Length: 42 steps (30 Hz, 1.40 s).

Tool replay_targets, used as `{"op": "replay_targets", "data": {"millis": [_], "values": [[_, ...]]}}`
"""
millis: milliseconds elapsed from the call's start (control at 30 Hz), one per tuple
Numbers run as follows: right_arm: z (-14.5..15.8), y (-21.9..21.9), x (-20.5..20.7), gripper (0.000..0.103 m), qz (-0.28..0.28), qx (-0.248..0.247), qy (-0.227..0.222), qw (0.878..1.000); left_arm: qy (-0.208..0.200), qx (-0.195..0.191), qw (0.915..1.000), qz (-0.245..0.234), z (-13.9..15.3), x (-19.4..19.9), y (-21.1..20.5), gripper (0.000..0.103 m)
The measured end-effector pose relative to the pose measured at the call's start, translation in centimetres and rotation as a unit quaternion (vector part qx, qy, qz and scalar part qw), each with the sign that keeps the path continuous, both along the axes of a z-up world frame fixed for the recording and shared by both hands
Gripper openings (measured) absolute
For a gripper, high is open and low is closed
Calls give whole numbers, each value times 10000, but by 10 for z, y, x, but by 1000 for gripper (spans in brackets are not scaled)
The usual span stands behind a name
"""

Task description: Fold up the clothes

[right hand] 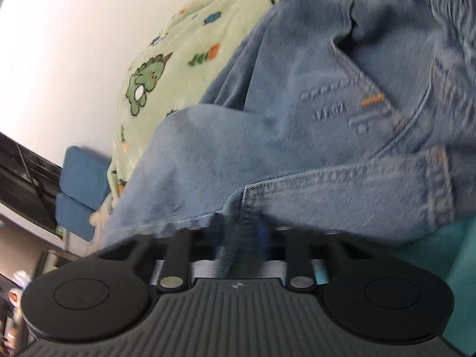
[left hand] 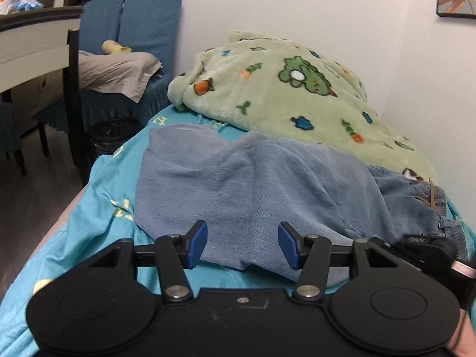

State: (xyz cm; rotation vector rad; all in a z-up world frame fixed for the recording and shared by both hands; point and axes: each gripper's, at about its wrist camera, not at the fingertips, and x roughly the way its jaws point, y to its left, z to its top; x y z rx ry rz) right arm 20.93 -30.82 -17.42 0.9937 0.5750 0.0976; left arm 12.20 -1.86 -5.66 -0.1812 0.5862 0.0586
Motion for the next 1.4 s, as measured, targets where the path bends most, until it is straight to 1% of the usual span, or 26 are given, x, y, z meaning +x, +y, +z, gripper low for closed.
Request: {"op": "replay_targets", "data": {"millis": [67,133,200,267,367,467,567,600,667,767,833,900,933,1000,1033,1067,1100,1167,1200,1267,1367,1400], "values": [[11,-3,-8,3,22,-75,-119,9999,-13,-30,10000,38,1,-1,3,50],[24,-4,-15,3,24,-250,-256,9994,-46,-58,9999,77,5,-5,7,50],[39,-7,-29,3,-11,-349,-364,9987,-88,-180,9997,123,9,-10,12,50],[51,-11,-46,2,-47,-343,-431,9985,-184,-147,9996,161,16,-16,14,50],[69,-14,-77,2,-47,-438,-545,9975,-510,12,9984,236,30,-28,18,50],[83,-13,-100,0,10,-662,-492,9966,-700,16,9973,235,40,-37,22,50],[84,-12,-116,0,73,-905,-273,9955,-671,-50,9976,171,41,-44,25,50],[79,-13,-119,0,123,-901,-127,9958,-642,-74,9978,169,41,-45,26,50],[72,-15,-122,0,32,-707,74,9975,-531,-195,9983,153,39,-47,30,50],[71,-29,-129,1,-257,-336,144,9990,-411,-452,9981,115,39,-53,37,50],[76,-44,-133,2,-584,-187,159,9980,-405,-508,9978,99,40,-58,40,50],[79,-61,-134,9,-898,-114,281,9955,-363,-552,9978,104,39,-56,40,51],[79,-70,-132,13,-1006,-110,414,9940,-343,-574,9977,106,38,-55,40,52],[75,-87,-125,32,-1030,-85,773,9916,-301,-617,9976,111,37,-53,40,52],[71,-92,-122,35,-1004,-63,878,9910,-280,-639,9975,113,36,-52,41,52],[66,-96,-119,45,-1002,-57,972,9902,-259,-661,9974,115,36,-51,41,52],[60,-98,-116,51,-1013,-54,1061,9892,-238,-683,9973,117,35,-50,41,55],[50,-101,-108,54,-1036,-46,1163,9878,-197,-727,9971,122,34,-48,41,56],[46,-102,-103,56,-1037,-69,1173,9876,-170,-808,9965,122,32,-46,42,57],[39,-105,-89,59,-1090,-241,1232,9861,-120,-854,9962,137,30,-43,43,58],[29,-113,-70,59,-1235,-444,1262,9833,-26,-919,9956,187,25,-38,45,59],[25,-117,-63,59,-1273,-502,1342,9815,35,-970,9951,210,22,-35,46,59]]}}
